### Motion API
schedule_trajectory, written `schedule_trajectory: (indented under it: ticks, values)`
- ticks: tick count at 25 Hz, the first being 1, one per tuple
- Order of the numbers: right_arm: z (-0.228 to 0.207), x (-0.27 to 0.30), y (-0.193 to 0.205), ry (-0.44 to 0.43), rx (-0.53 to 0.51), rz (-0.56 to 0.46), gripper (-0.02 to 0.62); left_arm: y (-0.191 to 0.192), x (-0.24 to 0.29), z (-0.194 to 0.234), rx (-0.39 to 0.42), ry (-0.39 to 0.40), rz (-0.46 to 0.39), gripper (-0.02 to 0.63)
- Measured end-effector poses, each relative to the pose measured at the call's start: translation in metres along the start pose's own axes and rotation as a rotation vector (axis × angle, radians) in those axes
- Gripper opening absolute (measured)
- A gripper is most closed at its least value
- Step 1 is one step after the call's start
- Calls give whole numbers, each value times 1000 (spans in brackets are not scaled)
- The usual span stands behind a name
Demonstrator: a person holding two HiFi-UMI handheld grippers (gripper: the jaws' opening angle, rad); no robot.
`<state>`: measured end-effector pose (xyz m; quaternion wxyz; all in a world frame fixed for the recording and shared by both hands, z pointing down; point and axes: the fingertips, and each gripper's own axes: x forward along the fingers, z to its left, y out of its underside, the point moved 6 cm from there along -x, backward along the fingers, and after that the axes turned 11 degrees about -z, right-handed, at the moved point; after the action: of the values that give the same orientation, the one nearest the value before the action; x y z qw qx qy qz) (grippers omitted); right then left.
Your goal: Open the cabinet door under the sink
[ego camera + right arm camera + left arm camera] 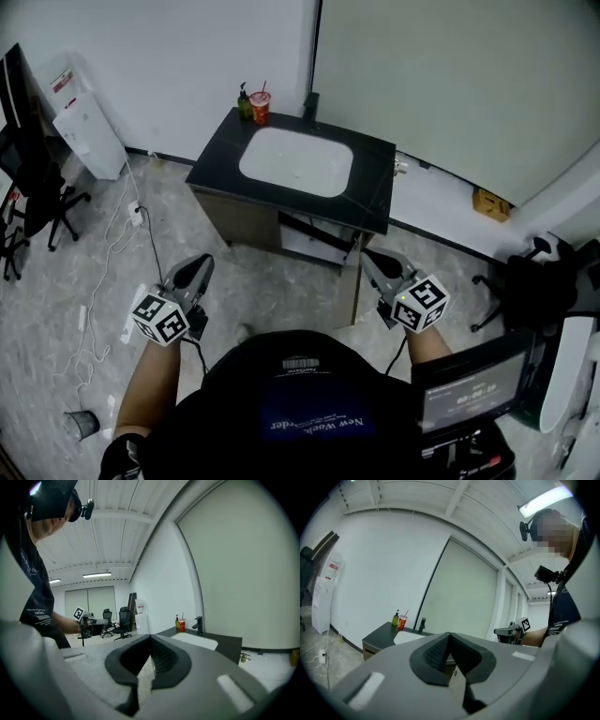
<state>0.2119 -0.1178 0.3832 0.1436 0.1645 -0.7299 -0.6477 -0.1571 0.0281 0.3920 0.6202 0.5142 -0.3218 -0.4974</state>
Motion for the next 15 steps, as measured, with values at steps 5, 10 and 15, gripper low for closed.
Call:
schedule_trajectory:
  ticks: [5, 10, 15]
  values:
    - [-10, 49, -6, 70, -14, -16, -2, -21, 32, 46, -5, 81, 2, 0]
    - [-4, 100, -15, 160, -15, -53, -2, -47, 62, 98, 0, 198, 22, 0]
    - [4, 135, -18, 215, -18, -55, -2, -66, 84, 131, -8, 286, 29, 0]
